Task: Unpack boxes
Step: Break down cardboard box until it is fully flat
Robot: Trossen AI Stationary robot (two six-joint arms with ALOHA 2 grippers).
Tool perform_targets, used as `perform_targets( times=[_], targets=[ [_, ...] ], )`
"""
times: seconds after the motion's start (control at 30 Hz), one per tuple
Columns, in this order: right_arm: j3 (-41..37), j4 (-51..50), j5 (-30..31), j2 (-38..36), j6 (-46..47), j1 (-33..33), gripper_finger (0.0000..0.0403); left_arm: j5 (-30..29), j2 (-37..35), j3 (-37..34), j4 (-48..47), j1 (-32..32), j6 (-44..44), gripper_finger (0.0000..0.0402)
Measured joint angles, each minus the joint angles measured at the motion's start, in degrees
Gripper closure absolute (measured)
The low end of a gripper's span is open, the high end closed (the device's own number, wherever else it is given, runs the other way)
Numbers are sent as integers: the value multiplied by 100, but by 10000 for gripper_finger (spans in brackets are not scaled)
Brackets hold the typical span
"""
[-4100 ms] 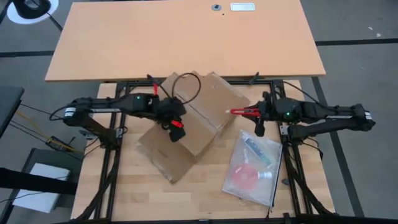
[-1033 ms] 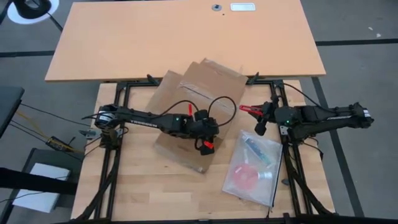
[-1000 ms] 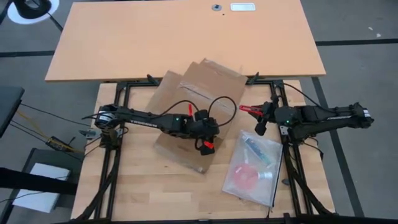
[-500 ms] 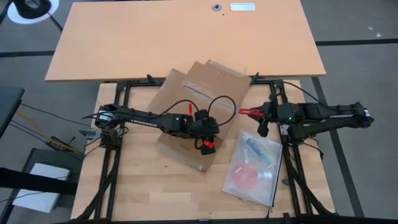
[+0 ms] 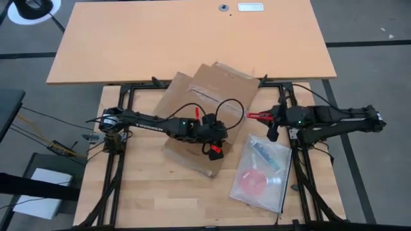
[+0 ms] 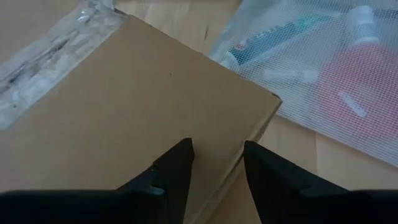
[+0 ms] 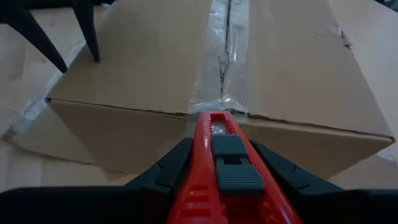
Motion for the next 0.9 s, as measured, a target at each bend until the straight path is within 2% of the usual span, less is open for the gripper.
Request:
perform_targets(
  times=[0.3,0.47,0.53,0.63,0.77,0.9],
  targets=[
    [8,47,0,89,103,0,270,1,0,-2,9,4,-118,246],
    [357,-513,-262,-6,127,2,270,226,1,9,51,4,-111,246],
    [583,-937,-83,-13,72,15,270,354,11,20,168,4,-102,246],
    [837,-1316,25,-29,-163,-22,270,149,15,2,175,13,-103,246],
    [942,-1440,296,-30,-257,-62,270,-111,24,-2,192,46,-101,246],
    [942,-1552,516,-24,-372,-81,270,-75,23,-2,193,39,-93,246]
  ],
)
